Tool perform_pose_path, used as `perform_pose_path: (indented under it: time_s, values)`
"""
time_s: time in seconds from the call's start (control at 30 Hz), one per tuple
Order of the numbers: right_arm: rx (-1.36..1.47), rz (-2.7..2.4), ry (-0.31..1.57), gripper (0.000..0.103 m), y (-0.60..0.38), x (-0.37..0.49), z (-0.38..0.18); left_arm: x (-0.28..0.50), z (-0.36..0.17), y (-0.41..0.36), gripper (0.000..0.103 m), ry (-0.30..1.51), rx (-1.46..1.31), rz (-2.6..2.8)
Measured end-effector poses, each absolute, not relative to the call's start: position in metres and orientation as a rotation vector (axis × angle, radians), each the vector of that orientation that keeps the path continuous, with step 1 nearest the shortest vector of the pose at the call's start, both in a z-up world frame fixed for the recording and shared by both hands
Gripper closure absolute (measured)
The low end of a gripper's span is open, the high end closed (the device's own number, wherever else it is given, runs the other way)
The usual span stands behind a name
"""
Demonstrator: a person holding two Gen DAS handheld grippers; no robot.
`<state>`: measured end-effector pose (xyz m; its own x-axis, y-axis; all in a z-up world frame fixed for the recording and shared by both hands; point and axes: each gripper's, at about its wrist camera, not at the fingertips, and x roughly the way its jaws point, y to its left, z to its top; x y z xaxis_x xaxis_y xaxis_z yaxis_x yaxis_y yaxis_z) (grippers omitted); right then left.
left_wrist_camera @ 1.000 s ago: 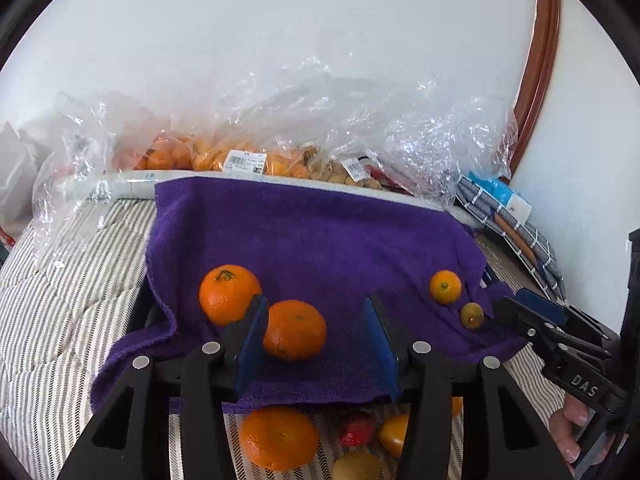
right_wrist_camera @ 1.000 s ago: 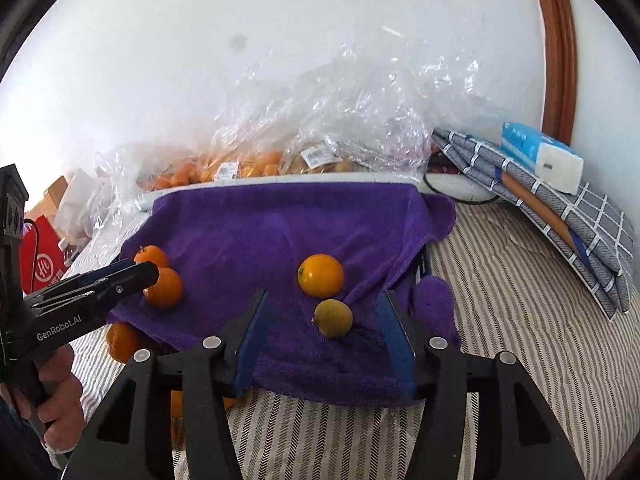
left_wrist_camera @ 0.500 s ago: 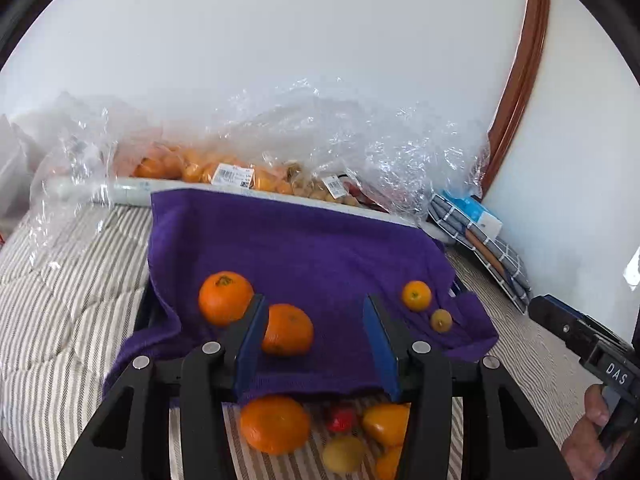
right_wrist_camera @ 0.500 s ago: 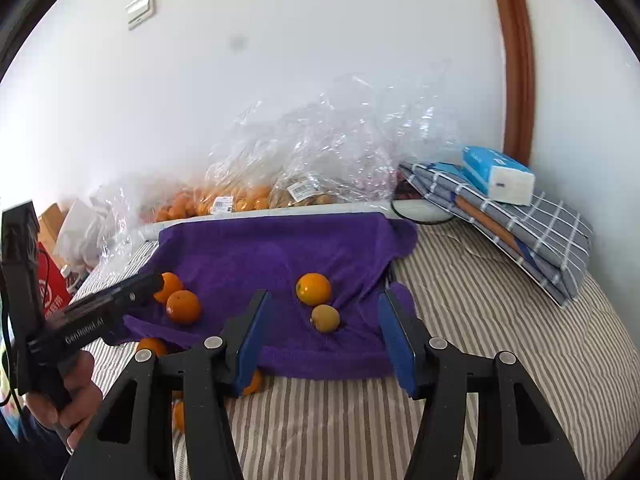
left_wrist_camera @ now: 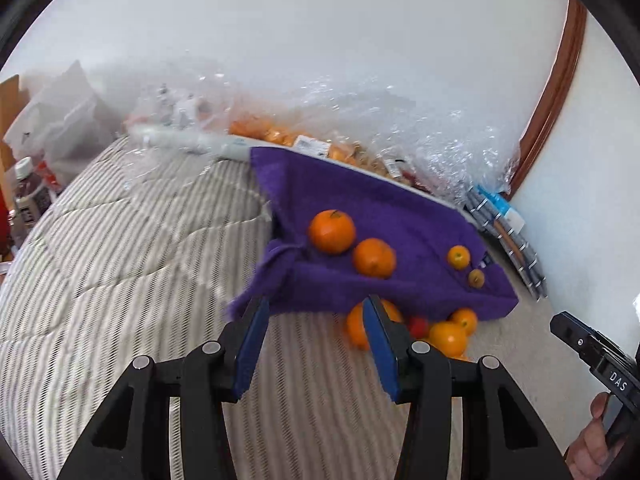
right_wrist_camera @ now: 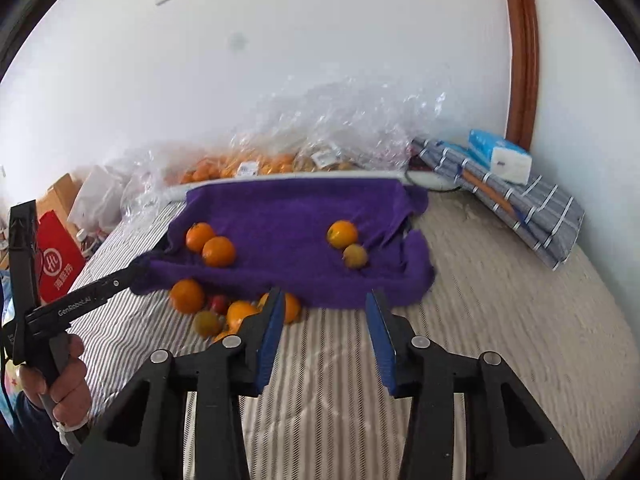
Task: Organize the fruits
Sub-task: 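Withdraw both tools from the towel and move the right tool to another orange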
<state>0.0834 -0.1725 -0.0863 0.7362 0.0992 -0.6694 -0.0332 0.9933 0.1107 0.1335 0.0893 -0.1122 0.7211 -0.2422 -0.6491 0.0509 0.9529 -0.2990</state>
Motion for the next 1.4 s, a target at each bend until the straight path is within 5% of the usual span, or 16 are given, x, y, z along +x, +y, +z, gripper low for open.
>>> perform_pose_path:
  time_s: [0.53, 1.4]
  values:
    - [0.079, 0.098, 0.844, 0.073, -0.133, 0.098, -0.132, 0.121, -0.126, 0.107, 0.056, 0.795, -0.173, -0.026]
    - [0.182, 0.182, 0.961, 0.067, -0.132, 0.168, -0.164, 0.127, -0.134, 0.112, 0.055, 0.861, -0.222, -0.045]
